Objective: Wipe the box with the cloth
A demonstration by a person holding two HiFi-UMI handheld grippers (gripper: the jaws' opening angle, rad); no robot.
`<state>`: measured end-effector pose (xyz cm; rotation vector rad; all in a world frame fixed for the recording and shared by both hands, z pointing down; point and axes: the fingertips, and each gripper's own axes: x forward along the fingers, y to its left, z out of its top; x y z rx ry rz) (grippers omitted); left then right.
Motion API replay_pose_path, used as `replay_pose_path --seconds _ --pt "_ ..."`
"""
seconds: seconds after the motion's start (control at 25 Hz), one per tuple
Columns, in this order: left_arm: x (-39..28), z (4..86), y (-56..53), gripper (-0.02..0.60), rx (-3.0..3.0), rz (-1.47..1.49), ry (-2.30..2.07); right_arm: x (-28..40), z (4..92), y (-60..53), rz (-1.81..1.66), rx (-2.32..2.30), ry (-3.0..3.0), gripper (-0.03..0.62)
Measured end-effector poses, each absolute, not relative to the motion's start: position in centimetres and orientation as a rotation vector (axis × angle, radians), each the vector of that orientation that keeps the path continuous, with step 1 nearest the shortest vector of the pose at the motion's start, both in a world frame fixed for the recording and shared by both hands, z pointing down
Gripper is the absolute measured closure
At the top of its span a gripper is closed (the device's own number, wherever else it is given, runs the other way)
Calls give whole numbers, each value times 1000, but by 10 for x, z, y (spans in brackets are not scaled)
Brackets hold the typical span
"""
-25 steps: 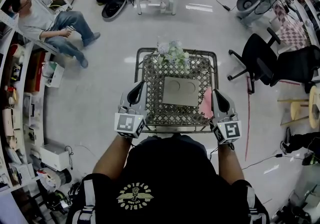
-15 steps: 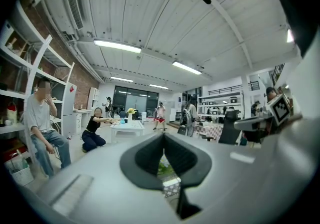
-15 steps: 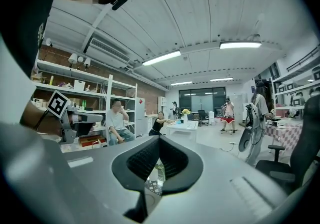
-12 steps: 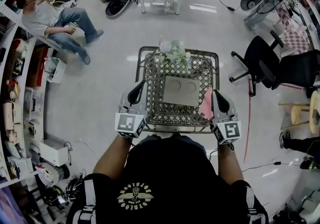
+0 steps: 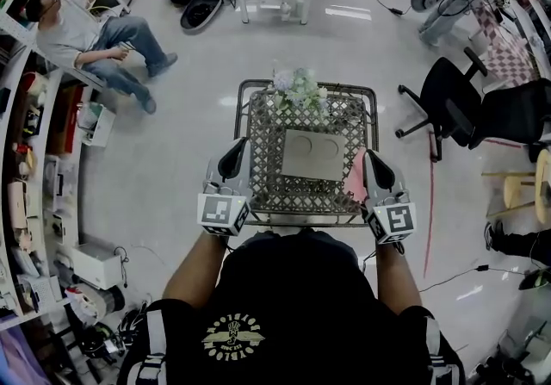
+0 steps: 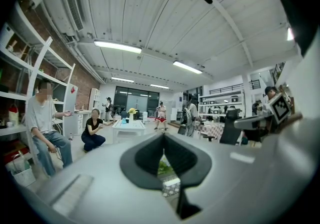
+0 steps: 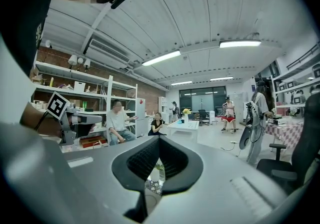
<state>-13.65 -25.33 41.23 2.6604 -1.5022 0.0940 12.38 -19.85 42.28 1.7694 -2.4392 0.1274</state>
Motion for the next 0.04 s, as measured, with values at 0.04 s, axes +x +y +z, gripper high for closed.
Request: replay_pose_path --seconds 0.04 --pt "-137 412 -253 581 2663 92 -1504 123 423 -199 128 1769 -2438 588"
